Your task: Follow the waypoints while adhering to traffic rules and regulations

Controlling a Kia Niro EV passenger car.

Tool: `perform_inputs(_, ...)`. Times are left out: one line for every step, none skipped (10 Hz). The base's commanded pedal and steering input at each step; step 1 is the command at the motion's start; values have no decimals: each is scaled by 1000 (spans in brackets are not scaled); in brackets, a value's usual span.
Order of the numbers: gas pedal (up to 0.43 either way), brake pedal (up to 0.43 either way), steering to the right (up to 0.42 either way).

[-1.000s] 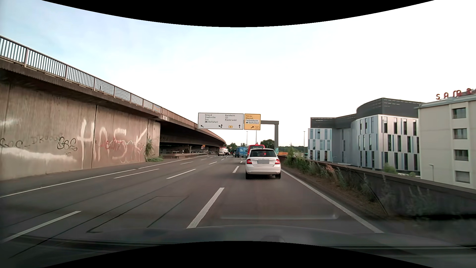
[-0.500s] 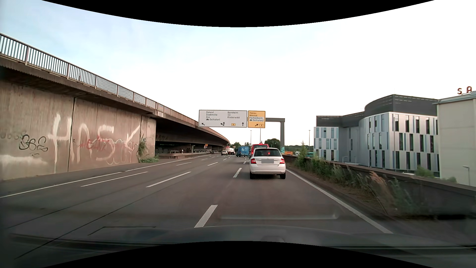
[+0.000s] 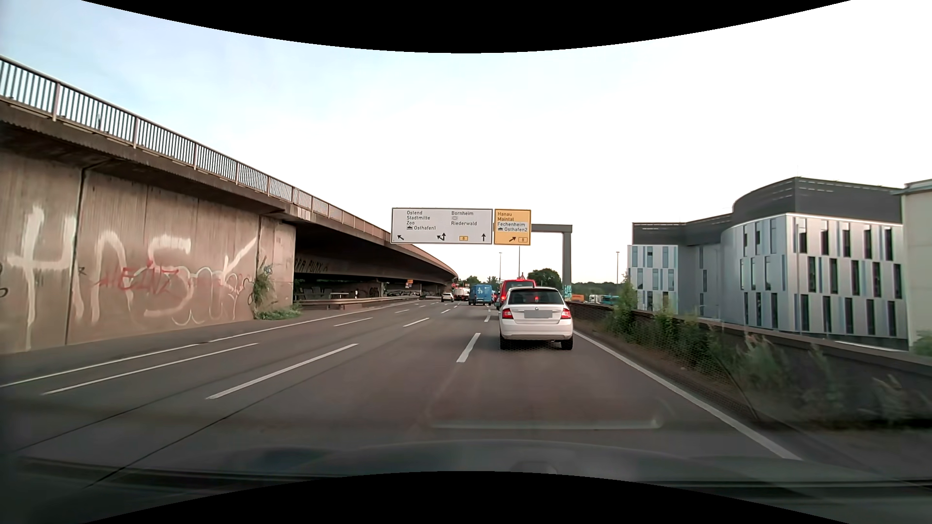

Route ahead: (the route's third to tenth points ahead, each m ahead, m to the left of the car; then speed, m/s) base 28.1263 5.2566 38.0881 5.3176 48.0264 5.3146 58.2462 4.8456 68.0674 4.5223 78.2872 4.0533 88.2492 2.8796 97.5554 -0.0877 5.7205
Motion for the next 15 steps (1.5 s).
perform_inputs(47, 0, -32)
perform_inputs(47, 0, -31)
perform_inputs(47, 0, -31)
perform_inputs(47, 0, -31)
perform_inputs(8, 0, -30)
perform_inputs(0, 0, -29)
perform_inputs(0, 0, -28)
perform_inputs(0, 0, -26)
perform_inputs(0, 0, -26)
perform_inputs(0, 0, -23)
perform_inputs(0, 0, -21)
perform_inputs(0, 0, -19)
perform_inputs(0, 0, -18)
perform_inputs(0, 0, -18)
perform_inputs(0, 0, -18)
